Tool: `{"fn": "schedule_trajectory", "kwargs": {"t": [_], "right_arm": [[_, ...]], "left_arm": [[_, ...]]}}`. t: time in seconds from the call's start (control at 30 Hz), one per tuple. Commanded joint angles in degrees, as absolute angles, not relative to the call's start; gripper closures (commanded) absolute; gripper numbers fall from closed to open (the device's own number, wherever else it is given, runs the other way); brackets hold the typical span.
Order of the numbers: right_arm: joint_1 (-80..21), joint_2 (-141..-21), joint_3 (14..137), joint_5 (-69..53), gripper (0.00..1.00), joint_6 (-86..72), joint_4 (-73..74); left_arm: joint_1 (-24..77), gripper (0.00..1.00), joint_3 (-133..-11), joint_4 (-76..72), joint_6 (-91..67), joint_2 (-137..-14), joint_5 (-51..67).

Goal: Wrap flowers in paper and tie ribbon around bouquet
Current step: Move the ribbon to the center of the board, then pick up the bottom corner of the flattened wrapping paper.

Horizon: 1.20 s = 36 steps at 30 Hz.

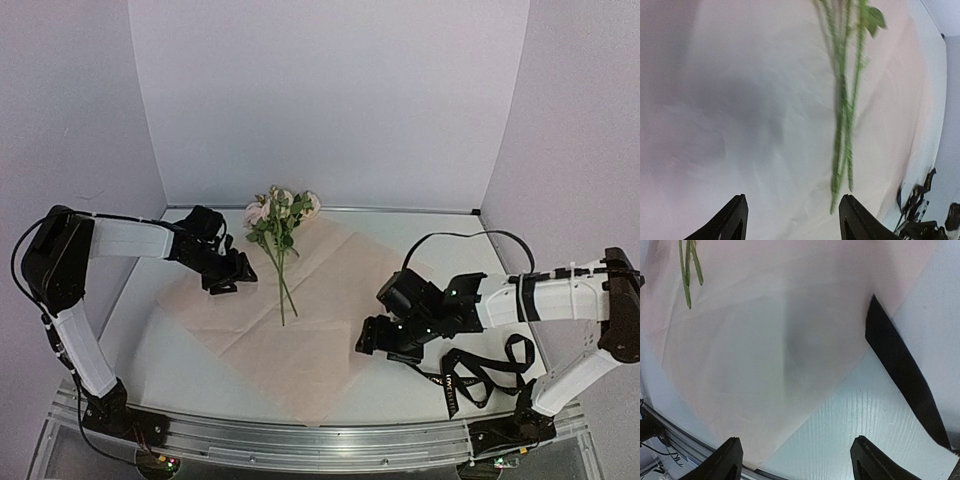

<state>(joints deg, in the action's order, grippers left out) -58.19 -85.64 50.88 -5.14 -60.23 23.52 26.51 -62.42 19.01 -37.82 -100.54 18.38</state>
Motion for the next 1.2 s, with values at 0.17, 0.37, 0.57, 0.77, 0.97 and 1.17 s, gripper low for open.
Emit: {"fn": "schedule_trajectory", "kwargs": {"t": [0.17, 0.37, 0.57, 0.77, 0.97, 1.17], "right_arm": [[-60.04, -87.45, 39.84, 5.05, 0.24, -71.31, 8.13], [-56.30, -86.04, 32.85, 8.66, 0.25, -71.64, 7.56], [-50.57, -75.57, 26.10, 11.95, 0.20, -72.57, 14.10], [-59.54, -75.49, 37.36, 10.69, 0.14, -73.70, 22.16], [-68.93, -83.52, 45.20, 7.10, 0.14, -81.41, 19.24], [-72.61, -88.18, 44.02, 5.31, 0.15, -90.37, 10.27]], "left_arm": [[35.58, 0.36, -51.36, 10.89, -43.28, -91.96, 16.91], [37.11, 0.36, -46.32, 10.96, -43.32, -86.06, 16.53], [39.94, 0.36, -41.84, 10.57, -44.02, -82.23, 16.45], [42.76, 0.35, -41.40, 8.11, -44.70, -81.61, 16.40], [43.59, 0.38, -42.69, 7.07, -43.32, -84.67, 16.06], [43.59, 0.40, -42.26, 6.41, -43.85, -87.33, 13.05]]}}
